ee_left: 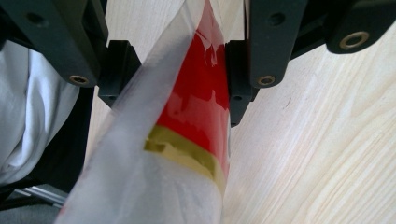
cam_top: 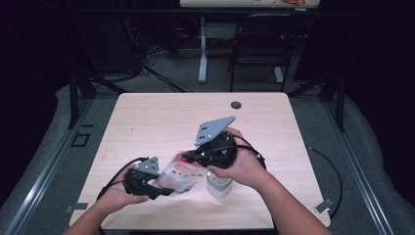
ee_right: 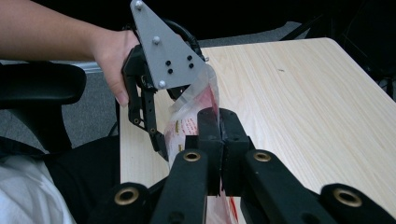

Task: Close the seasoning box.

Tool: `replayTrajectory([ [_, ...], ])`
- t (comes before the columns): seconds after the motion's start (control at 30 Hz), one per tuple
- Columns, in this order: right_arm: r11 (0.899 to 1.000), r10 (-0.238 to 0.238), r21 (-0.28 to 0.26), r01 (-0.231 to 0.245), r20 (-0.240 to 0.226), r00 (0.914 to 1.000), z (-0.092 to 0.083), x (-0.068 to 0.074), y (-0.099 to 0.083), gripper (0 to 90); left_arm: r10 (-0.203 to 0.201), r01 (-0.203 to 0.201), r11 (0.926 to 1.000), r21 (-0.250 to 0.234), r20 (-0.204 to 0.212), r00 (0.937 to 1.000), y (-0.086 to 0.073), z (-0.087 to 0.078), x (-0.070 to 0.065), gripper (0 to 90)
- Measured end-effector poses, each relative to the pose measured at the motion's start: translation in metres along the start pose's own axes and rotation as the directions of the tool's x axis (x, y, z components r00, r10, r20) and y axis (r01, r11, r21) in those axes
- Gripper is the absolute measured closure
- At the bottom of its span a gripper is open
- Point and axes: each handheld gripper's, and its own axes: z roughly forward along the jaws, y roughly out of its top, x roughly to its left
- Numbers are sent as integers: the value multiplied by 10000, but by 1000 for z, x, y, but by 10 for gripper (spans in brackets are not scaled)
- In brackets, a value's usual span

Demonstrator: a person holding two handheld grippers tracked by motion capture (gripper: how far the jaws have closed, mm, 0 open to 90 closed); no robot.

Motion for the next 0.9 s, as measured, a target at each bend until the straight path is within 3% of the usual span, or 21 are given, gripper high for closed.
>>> replayTrajectory([
  [0.23,9999,60,-115,-59,82,9999,-2,-2,-4,896,141,-134,9991,412,-149,9998,4,-5,1,562],
  [0.9,9987,338,-389,-334,94,9994,-5,-5,-16,900,254,-234,9964,820,-236,9994,6,-19,0,570],
])
